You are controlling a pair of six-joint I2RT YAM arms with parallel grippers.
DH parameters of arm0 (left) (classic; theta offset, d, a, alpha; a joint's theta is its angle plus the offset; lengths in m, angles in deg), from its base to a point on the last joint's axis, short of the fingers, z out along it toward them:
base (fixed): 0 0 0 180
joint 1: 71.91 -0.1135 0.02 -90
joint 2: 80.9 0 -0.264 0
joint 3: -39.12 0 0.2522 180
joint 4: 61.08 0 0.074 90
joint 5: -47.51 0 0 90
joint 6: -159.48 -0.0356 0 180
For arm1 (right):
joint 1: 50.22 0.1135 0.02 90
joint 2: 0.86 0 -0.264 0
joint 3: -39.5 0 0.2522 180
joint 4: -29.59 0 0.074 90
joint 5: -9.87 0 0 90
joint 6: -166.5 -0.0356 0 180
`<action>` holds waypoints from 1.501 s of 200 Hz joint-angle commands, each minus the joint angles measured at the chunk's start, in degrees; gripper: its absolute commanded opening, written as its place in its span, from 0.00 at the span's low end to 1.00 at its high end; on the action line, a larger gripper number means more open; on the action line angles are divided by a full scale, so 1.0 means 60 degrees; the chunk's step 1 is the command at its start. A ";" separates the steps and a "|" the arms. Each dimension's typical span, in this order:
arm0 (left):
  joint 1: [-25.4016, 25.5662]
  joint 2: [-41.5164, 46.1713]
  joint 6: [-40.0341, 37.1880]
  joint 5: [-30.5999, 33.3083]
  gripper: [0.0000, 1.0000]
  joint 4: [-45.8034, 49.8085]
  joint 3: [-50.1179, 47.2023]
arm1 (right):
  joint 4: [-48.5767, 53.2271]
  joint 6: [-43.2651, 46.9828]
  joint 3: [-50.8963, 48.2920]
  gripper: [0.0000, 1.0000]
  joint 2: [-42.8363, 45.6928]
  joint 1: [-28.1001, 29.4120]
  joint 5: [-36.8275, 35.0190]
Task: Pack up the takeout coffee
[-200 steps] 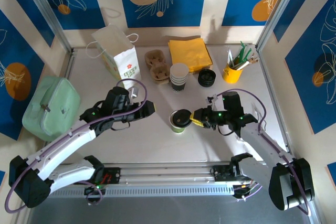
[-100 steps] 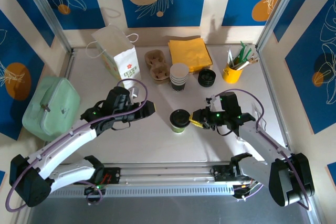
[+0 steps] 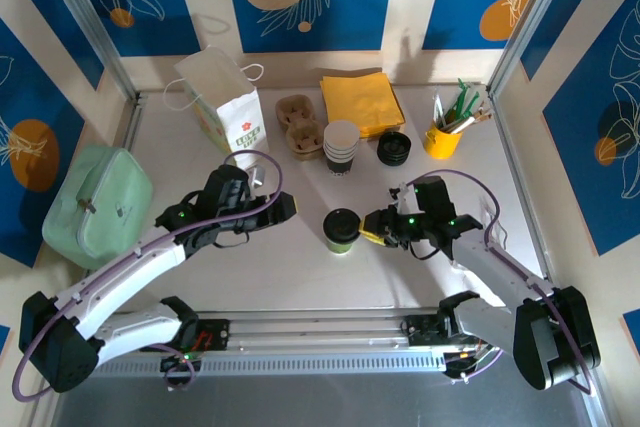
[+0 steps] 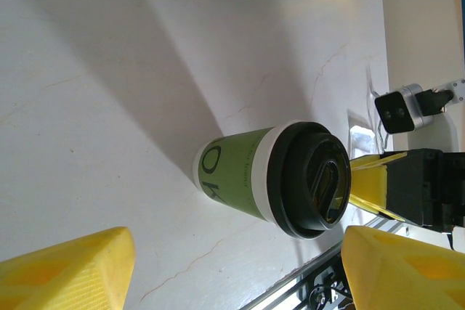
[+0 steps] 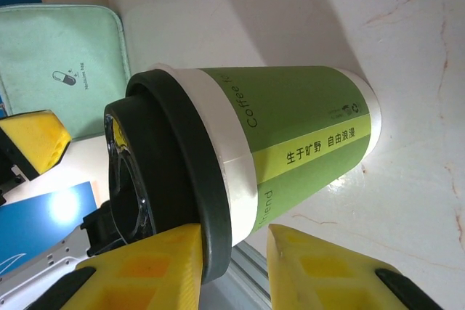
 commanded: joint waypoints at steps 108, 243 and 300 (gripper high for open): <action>0.0089 -0.0256 -0.0350 -0.0328 0.80 -0.0075 0.0002 | 0.0904 0.0712 0.0873 0.44 0.0375 0.0079 0.0030; 0.1129 -0.2442 -0.1988 -0.0547 0.96 -0.1664 0.0912 | 0.1660 0.0965 0.1105 0.67 0.1116 -0.0034 -0.0140; 0.1235 -0.3177 -0.2222 -0.0292 0.93 -0.2164 0.0973 | 0.1336 0.0815 0.1127 0.67 0.0667 0.0452 -0.1162</action>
